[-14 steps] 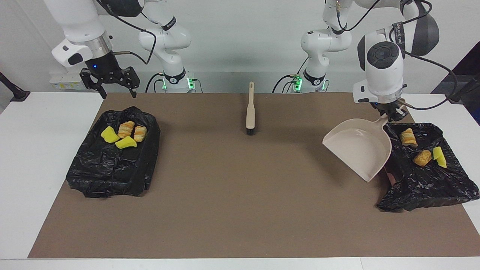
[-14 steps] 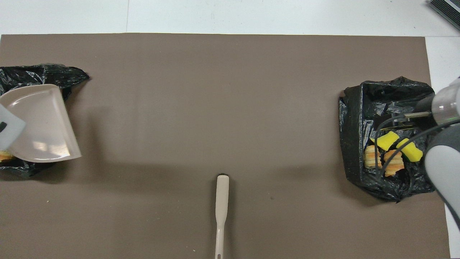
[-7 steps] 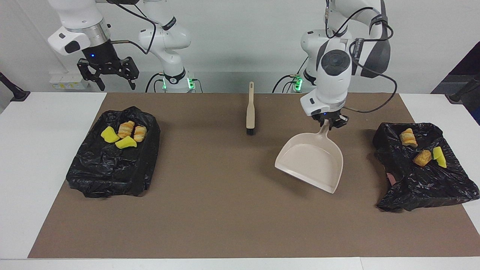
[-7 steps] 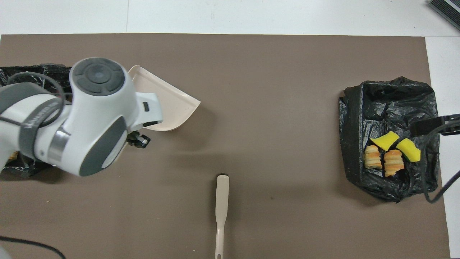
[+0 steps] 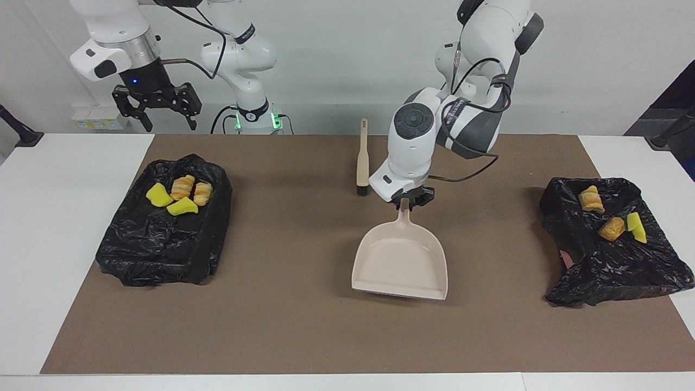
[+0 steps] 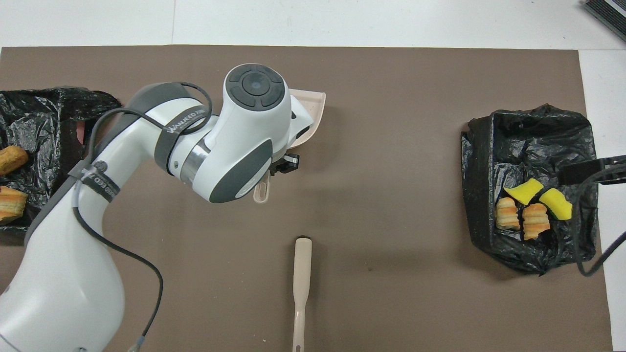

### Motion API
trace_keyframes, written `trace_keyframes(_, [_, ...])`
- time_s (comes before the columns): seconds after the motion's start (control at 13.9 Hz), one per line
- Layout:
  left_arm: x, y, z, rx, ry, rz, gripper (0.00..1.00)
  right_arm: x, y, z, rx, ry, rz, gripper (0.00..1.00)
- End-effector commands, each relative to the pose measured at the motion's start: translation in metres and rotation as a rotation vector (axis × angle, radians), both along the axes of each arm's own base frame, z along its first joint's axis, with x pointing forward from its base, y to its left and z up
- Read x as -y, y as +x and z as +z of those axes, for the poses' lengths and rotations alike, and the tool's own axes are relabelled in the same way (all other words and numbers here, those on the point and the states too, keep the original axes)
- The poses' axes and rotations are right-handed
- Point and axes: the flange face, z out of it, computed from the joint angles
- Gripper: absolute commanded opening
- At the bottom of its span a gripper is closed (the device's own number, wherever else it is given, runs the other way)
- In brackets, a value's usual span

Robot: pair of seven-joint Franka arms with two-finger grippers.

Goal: Sweep and dump trash in bin
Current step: 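Bring the empty dustpan back with the left gripper and set it down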

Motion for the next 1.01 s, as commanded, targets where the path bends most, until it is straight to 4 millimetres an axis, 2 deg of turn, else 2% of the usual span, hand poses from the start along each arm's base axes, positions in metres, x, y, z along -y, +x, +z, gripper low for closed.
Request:
trace_keyframes(0.0, [0.024, 0.0, -0.002, 0.033, -0.014, 0.057, 0.0, 0.003, -0.005, 0.0, -0.016, 0.002, 0.014, 1.0])
trace_keyframes(0.07, [0.03, 0.005, -0.013, 0.045, -0.044, 0.1, 0.0, 0.003, -0.005, 0.0, -0.016, 0.002, 0.014, 1.0])
trace_keyframes(0.22, [0.055, -0.003, -0.033, 0.062, -0.046, 0.117, 0.0, 0.003, -0.005, 0.0, -0.016, 0.002, 0.014, 1.0])
trace_keyframes(0.36, [0.06, 0.0, -0.058, 0.078, -0.022, 0.088, 0.0, 0.004, -0.005, 0.0, -0.016, 0.002, 0.012, 1.0])
trace_keyframes(0.43, [0.069, -0.008, -0.067, 0.077, -0.01, 0.063, 0.0, 0.003, -0.005, 0.0, -0.016, 0.002, 0.014, 1.0])
trace_keyframes(0.58, [0.07, -0.012, -0.069, 0.07, -0.002, 0.059, 0.0, 0.003, -0.005, -0.001, -0.017, 0.002, 0.014, 1.0])
trace_keyframes(0.65, [0.068, -0.01, -0.068, 0.072, -0.007, 0.065, 0.06, 0.003, -0.005, -0.001, -0.017, 0.002, 0.014, 1.0])
trace_keyframes(0.86, [0.066, -0.018, -0.077, 0.055, 0.015, 0.052, 0.83, 0.003, -0.006, 0.0, -0.016, 0.002, 0.014, 1.0])
trace_keyframes(0.94, [0.063, -0.015, -0.075, 0.062, 0.021, 0.042, 0.99, 0.003, -0.005, -0.001, -0.017, 0.002, 0.014, 1.0])
